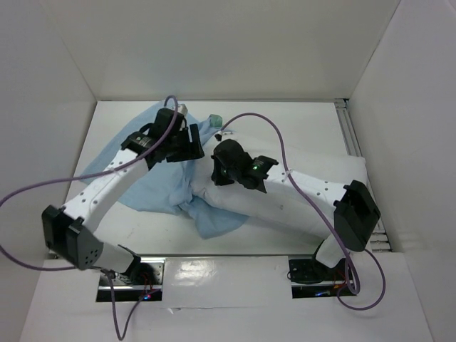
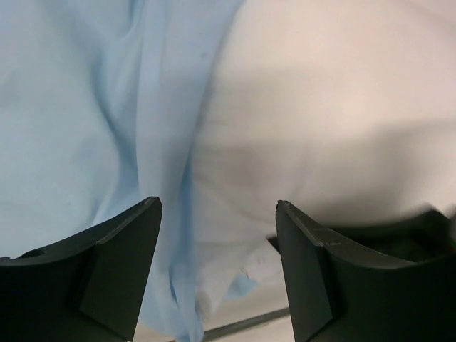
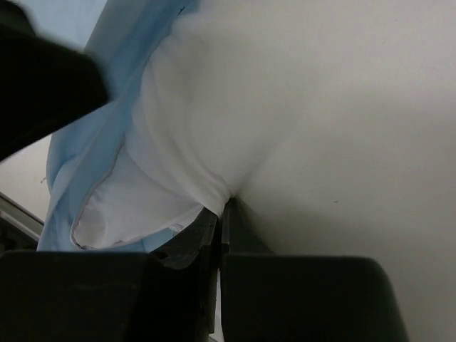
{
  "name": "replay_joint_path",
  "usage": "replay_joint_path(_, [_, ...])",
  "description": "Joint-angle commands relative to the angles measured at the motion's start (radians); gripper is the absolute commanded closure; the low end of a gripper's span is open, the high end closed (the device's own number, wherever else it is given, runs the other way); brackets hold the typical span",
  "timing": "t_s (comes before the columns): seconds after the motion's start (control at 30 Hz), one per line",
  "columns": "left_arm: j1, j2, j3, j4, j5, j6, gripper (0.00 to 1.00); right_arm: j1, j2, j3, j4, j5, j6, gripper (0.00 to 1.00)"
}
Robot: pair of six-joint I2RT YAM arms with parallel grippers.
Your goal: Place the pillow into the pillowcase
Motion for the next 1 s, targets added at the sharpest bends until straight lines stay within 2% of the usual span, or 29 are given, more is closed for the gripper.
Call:
replay_joint_path(0.0, [0.006,0.107,0.074,-0.002,-0.064,0.014,0.22,-0.010,-0.038,-0.002,0.010,0.016,0.010,1.00])
replay_joint_path(0.13, [0.015,0.197,0.095,-0.022,-0.078,0.024,0.23,-0.010,-0.047,-0.002,0.010,0.025,0.010,1.00])
replay_joint_path(0.37, [0.044,0.239,0.104,-0.010,-0.044,0.013,0.41,-0.010,-0.047,-0.011,0.010,0.036,0.019,1.00])
replay_joint_path(0.47, [0.053,0.262,0.117,-0.001,0.005,0.040,0.72,-0.010,-0.047,-0.011,0.010,0.036,0.019,1.00])
replay_joint_path(0.5, [0.053,0.276,0.135,-0.001,0.020,0.050,1.00,-0.010,-0.047,-0.011,0.010,0.045,0.019,1.00])
replay_joint_path(0.7, [0.053,0.224,0.227,-0.001,0.143,0.109,1.00,-0.010,-0.057,0.018,-0.025,0.077,0.010,1.00])
replay_joint_path(0.83, [0.062,0.193,0.353,-0.063,0.300,0.119,1.00,-0.010,-0.066,0.018,-0.012,0.116,0.010,1.00])
replay_joint_path(0.97, [0.062,0.182,0.349,-0.074,0.446,0.084,1.00,-0.010,-0.018,0.018,0.060,0.116,0.010,1.00])
